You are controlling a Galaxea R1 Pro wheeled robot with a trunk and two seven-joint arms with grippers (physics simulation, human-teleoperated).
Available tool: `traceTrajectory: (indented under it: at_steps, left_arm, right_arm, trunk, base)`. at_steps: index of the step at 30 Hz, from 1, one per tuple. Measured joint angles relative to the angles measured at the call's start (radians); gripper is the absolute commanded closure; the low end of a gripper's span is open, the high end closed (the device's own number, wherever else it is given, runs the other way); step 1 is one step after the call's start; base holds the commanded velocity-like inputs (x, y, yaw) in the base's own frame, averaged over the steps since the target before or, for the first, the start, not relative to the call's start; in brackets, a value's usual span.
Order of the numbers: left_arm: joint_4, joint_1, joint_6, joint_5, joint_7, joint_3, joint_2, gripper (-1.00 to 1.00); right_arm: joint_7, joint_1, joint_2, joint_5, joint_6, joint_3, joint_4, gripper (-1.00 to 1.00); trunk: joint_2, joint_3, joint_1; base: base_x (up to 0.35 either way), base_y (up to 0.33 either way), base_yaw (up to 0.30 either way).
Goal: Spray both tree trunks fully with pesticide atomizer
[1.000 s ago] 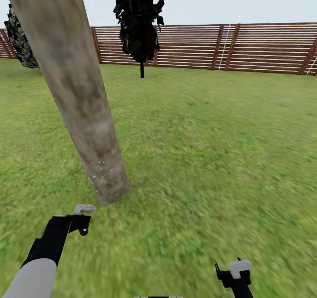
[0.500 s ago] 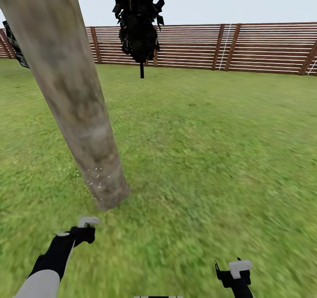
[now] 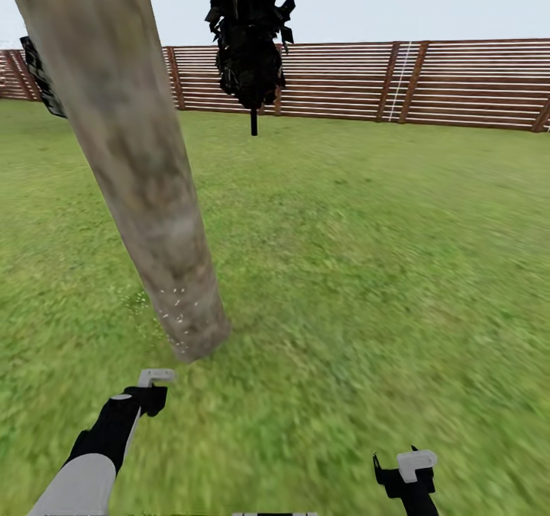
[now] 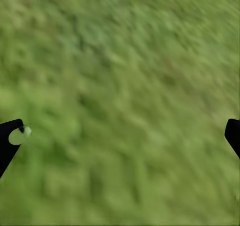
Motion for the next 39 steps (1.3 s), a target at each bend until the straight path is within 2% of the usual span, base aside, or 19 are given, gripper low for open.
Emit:
traceTrajectory:
  at_steps: [7, 11, 14, 26, 32, 36, 39]
  left_arm:
    - [-0.015, -0.004, -0.003, -0.001, -0.010, 0.000, -0.001, 1.00]
    - [-0.018, -0.053, -0.001, 0.000, -0.010, -0.002, -0.043, 1.00]
    - [-0.015, -0.059, -0.011, -0.003, -0.007, -0.003, -0.054, 1.00]
    - [-0.019, -0.056, -0.009, -0.003, 0.002, 0.010, -0.048, 1.00]
    - [-0.020, -0.056, -0.005, -0.005, 0.003, 0.016, -0.033, 1.00]
    - [-0.020, -0.056, -0.010, -0.006, 0.004, 0.080, -0.017, 1.00]
    - [-0.020, -0.056, -0.013, -0.005, 0.020, 0.097, -0.015, 1.00]
  right_arm:
    - [0.000, 0.000, 0.000, 0.000, 0.000, 0.000, 0.000, -1.00]
    - [0.000, 0.000, 0.000, -0.001, 0.000, -0.001, 0.000, -1.00]
    - [0.000, 0.000, 0.000, -0.001, 0.000, -0.001, 0.000, -1.00]
    - [0.000, 0.000, 0.000, -0.001, 0.000, -0.001, 0.000, -1.00]
    - [0.000, 0.000, 0.000, -0.001, 0.000, -0.001, 0.000, -1.00]
    - [0.000, 0.000, 0.000, 0.000, 0.000, -0.001, 0.000, -1.00]
    - [0.000, 0.000, 0.000, -0.001, 0.000, -0.001, 0.000, -1.00]
  trunk:
    - [0.000, 0.000, 0.000]
    - [0.000, 0.000, 0.000]
    - [0.000, 0.000, 0.000]
    - [0.000, 0.000, 0.000]
    - [0.000, 0.000, 0.000]
    - [0.000, 0.000, 0.000]
    - [0.000, 0.000, 0.000]
  base:
    - [0.013, -0.014, 0.023]
    - [0.136, -0.198, 0.000]
    - [0.118, -0.250, 0.000]
    - [0.010, -0.274, 0.009]
    - [0.009, -0.276, 0.253]
    - [0.083, -0.276, 0.257]
    - [0.113, -0.276, 0.044]
